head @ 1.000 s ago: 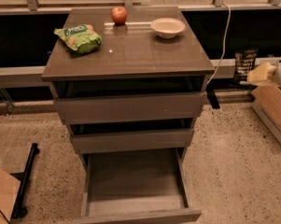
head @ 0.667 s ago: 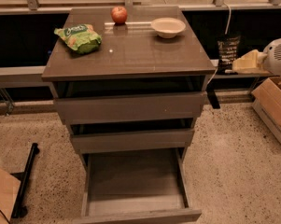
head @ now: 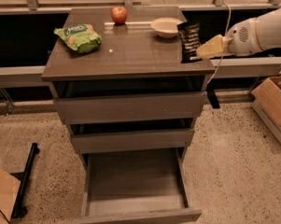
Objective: Pick rxbar chocolate from bottom drawer and place on counter
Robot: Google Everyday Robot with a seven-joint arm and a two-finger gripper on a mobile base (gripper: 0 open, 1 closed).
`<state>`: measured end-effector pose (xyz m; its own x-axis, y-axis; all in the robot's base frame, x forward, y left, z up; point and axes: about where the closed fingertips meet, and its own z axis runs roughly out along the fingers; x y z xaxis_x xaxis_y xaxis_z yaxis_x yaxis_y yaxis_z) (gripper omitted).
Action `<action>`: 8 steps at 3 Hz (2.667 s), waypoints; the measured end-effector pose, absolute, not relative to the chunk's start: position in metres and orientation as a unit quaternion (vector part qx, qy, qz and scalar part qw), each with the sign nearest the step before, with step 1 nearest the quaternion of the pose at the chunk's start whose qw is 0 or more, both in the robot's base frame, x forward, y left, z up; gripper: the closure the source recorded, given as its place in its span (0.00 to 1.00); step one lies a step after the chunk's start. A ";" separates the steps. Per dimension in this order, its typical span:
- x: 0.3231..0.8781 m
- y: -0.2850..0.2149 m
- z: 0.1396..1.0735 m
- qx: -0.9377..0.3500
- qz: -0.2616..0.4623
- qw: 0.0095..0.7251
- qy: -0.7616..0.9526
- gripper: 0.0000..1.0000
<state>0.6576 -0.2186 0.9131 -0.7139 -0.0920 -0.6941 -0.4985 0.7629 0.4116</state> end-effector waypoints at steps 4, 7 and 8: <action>0.757 -0.113 0.872 -0.170 0.357 0.336 0.855 0.78; 0.759 -0.104 0.866 -0.173 0.361 0.330 0.855 0.08; 0.759 -0.102 0.865 -0.174 0.362 0.329 0.855 0.00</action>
Offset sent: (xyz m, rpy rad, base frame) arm 0.1083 0.1042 -0.0300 0.1225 -0.0154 0.0360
